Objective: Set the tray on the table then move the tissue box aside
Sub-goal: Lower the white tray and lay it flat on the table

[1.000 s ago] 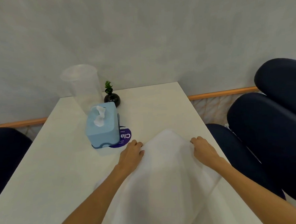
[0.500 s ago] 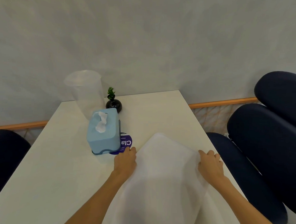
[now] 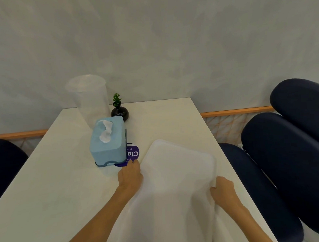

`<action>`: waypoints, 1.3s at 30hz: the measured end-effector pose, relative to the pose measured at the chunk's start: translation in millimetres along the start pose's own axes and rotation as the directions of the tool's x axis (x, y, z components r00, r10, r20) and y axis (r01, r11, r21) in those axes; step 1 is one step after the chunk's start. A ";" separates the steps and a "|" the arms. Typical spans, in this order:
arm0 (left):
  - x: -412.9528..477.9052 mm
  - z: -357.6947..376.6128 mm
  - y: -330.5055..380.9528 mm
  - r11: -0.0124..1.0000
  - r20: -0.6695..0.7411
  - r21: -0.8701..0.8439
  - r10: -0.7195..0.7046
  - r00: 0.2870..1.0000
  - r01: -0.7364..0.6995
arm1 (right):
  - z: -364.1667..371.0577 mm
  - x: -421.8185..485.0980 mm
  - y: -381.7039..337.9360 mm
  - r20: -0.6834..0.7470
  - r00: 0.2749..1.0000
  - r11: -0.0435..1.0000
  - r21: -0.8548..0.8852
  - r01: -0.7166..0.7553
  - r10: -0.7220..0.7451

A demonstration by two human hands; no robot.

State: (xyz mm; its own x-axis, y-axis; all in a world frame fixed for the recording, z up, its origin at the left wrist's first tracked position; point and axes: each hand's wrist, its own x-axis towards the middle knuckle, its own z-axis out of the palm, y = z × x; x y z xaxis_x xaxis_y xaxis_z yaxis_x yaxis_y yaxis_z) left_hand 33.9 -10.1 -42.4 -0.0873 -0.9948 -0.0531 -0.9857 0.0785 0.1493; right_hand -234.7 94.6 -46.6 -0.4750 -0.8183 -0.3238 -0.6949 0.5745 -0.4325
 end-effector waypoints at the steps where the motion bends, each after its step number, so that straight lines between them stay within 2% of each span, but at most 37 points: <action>1: -0.8 0.4 0.0 0.999 0.004 -0.030 -0.018 1.000 0.018 | -1.5 1.4 -2.0 -0.014 1.000 1.000 0.011 0.013 -0.013; 8: -5.1 0.2 3.1 0.965 -0.005 -0.244 -0.099 0.995 0.095 | -31.0 34.8 -32.5 -0.107 0.990 0.993 0.059 0.100 -0.093; 13: 16.8 2.6 23.7 0.928 0.018 -0.349 -0.131 0.991 0.129 | -37.1 104.2 -42.7 -0.118 0.984 0.991 -0.021 0.135 -0.136; 32: 39.4 7.7 40.9 0.893 0.020 -0.428 -0.147 0.989 0.141 | -38.8 144.4 -42.5 -0.093 0.980 0.964 -0.216 0.152 -0.175; 37: 38.7 1.0 37.6 0.895 0.058 -0.424 -0.125 0.991 0.137 | -44.8 143.6 -47.2 -0.087 0.983 0.968 -0.210 0.141 -0.162; 39: 34.9 -7.4 34.4 0.897 0.060 -0.425 -0.105 0.993 0.120 | -50.5 140.1 -55.8 -0.106 0.973 0.959 -0.221 0.178 -0.205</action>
State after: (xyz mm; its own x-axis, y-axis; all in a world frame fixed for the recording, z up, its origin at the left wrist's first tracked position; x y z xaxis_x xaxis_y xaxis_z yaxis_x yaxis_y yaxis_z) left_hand -2.0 -42.6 -31.8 0.0080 -0.9918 -0.1274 -0.8337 -0.0769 0.5468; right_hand -289.7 -53.1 -25.3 -0.3766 -0.9161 -0.1373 -0.8704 0.4007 -0.2861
